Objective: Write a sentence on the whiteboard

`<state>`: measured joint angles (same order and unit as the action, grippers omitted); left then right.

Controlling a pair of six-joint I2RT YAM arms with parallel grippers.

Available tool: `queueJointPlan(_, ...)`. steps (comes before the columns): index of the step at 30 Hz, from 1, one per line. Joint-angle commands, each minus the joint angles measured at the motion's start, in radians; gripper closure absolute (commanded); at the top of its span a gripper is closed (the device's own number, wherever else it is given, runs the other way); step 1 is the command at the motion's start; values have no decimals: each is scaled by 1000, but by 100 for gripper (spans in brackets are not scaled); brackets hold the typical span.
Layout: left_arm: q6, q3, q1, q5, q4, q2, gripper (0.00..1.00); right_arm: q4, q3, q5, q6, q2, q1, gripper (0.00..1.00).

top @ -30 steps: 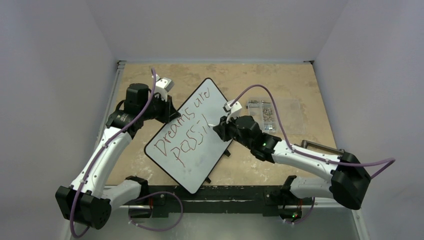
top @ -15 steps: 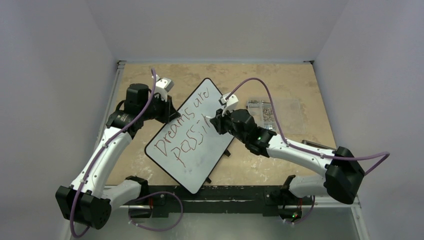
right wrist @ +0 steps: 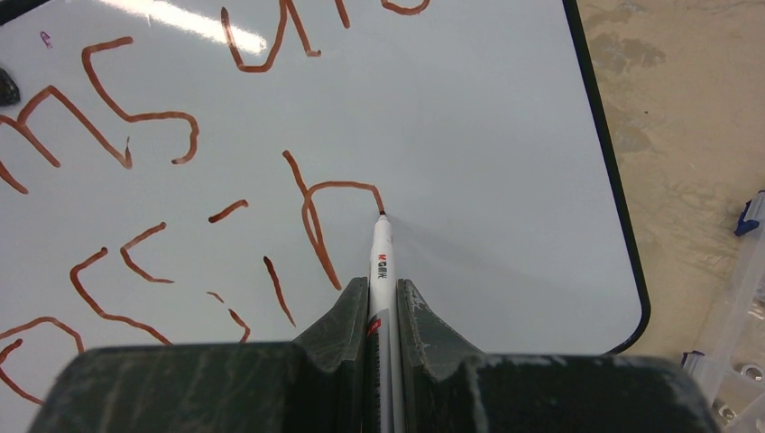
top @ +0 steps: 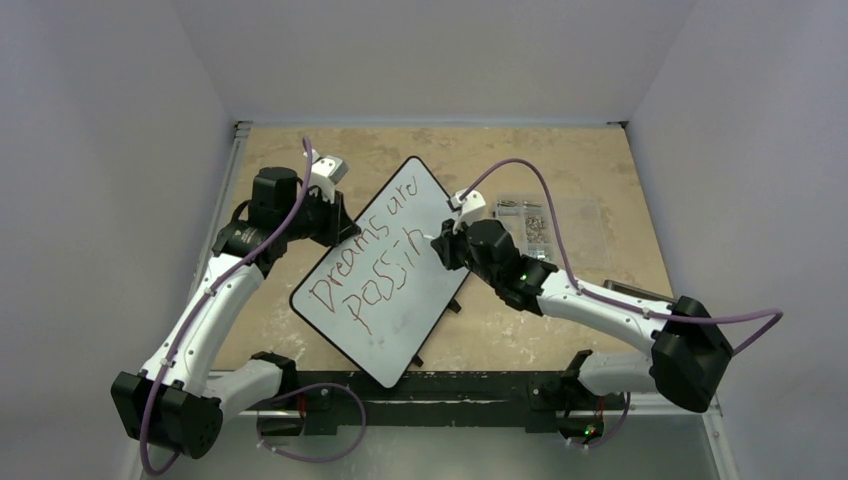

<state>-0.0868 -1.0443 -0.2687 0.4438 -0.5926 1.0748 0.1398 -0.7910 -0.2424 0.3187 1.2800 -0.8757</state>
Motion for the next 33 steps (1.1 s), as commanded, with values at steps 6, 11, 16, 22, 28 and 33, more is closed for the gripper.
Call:
queueJointPlan(6,59,3,-4,14,27,-23,100,-24,72,92,59,-69,1,100)
queueJointPlan(11,60,4,-4,15,25,-25,100,-18,77,155,70,-70,1,100)
queueJointPlan(16,60,4,-4,14,25,-26,100,-14,70,183,76,-63,1,100)
queueJointPlan(22,60,3,-4,15,24,-27,100,-28,57,198,75,-73,1,100)
queueJointPlan(28,59,2,-4,14,24,-29,100,-48,29,171,61,-128,1,100)
queueJointPlan(33,59,3,-4,12,25,-36,100,-23,2,156,40,-183,2,100)
